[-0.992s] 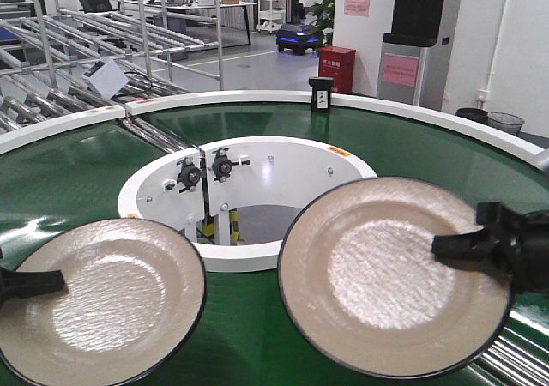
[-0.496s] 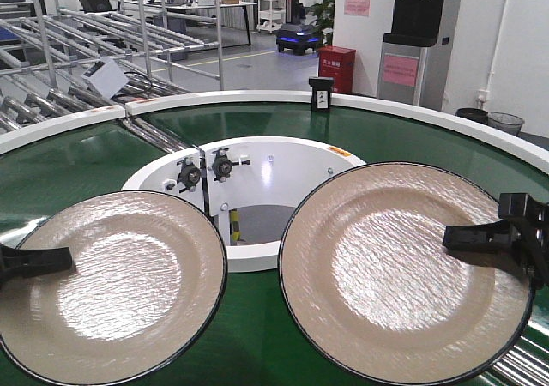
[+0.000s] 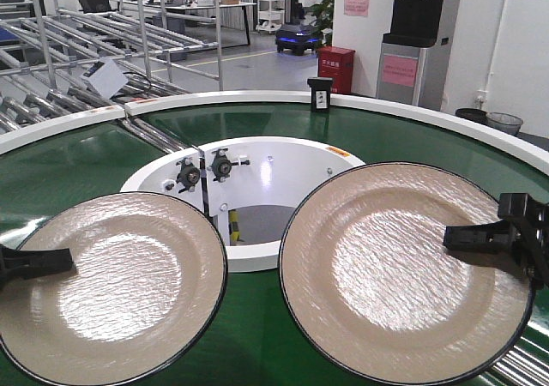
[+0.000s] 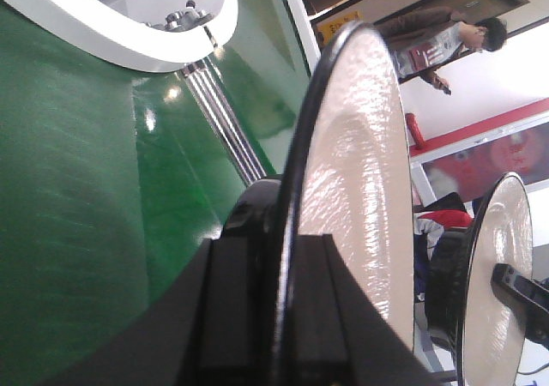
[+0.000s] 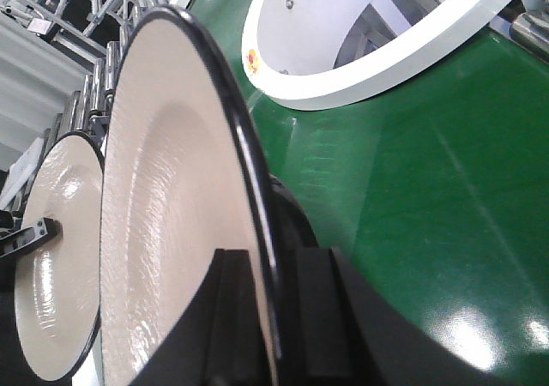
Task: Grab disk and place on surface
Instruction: 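Hold both plates while the base drives to the steel table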
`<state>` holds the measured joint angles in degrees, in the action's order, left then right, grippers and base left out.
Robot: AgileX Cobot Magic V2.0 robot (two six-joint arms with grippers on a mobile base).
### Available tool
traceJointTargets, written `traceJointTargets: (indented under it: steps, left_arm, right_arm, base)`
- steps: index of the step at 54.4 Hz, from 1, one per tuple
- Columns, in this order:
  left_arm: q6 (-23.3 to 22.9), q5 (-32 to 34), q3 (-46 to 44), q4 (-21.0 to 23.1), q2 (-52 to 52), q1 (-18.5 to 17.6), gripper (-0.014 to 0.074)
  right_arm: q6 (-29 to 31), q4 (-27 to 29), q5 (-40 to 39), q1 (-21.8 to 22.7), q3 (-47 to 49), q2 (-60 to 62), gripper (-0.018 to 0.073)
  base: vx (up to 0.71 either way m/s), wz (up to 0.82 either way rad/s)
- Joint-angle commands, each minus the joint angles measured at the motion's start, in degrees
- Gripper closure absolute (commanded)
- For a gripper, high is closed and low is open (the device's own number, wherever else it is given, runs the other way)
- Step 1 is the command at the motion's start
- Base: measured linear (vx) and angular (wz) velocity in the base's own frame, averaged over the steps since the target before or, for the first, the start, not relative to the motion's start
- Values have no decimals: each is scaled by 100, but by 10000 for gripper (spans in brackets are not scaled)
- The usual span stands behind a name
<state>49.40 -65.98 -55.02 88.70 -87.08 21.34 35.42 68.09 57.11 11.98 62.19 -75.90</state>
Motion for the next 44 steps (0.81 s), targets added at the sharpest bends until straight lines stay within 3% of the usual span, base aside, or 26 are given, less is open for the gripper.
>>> traceJointTargets:
  steps: [1,22,44]
  left_arm:
    - [-95,-554,-187,742,261,-30,598]
    - [-95,-554,-187,742,261,-30,598]
    - [-95,-554,-187,742,261,-30,598]
  right_arm:
    - [-42,686,-46,36,182,200,568]
    - [-42,686,-73,36,182,195,568]
    - [-42,686,-89,36,182,195,568]
  base:
    - [0,-2]
    - [-4,-17]
    - [-16,-59]
